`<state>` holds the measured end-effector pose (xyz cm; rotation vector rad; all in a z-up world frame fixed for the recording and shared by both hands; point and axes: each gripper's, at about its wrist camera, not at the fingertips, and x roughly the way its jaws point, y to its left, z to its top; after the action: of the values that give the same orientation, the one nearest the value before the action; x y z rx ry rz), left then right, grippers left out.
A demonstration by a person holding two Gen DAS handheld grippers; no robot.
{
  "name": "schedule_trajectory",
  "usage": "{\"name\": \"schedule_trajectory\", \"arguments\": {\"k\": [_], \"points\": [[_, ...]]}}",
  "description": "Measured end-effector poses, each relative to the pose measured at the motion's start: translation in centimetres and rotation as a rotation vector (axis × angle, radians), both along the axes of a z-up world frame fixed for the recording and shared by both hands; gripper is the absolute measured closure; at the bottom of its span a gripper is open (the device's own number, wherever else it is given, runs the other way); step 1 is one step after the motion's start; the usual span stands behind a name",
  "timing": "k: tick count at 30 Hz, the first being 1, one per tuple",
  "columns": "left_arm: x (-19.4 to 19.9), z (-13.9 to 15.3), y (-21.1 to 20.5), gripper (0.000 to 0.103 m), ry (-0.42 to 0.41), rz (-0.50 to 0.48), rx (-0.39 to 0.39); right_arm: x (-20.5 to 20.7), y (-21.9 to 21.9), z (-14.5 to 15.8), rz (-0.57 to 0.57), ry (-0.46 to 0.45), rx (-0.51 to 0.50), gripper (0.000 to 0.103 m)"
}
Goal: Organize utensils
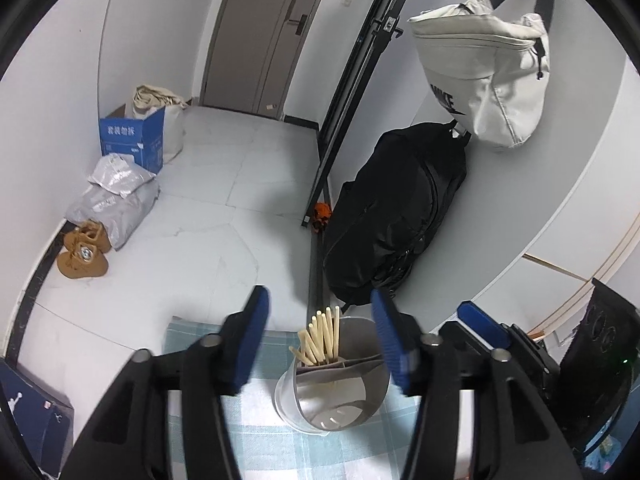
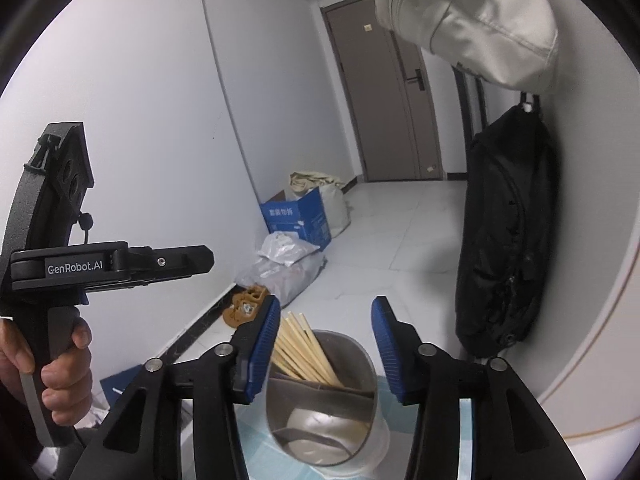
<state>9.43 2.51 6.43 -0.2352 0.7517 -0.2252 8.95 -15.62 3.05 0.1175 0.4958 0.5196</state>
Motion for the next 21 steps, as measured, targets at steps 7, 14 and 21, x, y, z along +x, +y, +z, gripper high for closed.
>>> {"name": "schedule_trajectory", "arguments": {"k": [7, 14, 21], "points": [[-2.2, 1.0, -0.5, 0.048, -0.03, 0.006, 0.04, -3.0, -1.0, 1.4, -0.017, -0.033, 0.019, 0.044], [-4.5, 2.0, -1.3, 0.042, -0.065, 0.012, 0.084, -5.9, -2.1, 2.8, -0.043, -0.071, 0.043, 0.036], [-7.0, 2.3, -2.0, 0.035, -0.112, 0.017, 0.12, -8.9, -3.4, 3.4, -0.08, -0.109, 0.069, 0.021]]}}
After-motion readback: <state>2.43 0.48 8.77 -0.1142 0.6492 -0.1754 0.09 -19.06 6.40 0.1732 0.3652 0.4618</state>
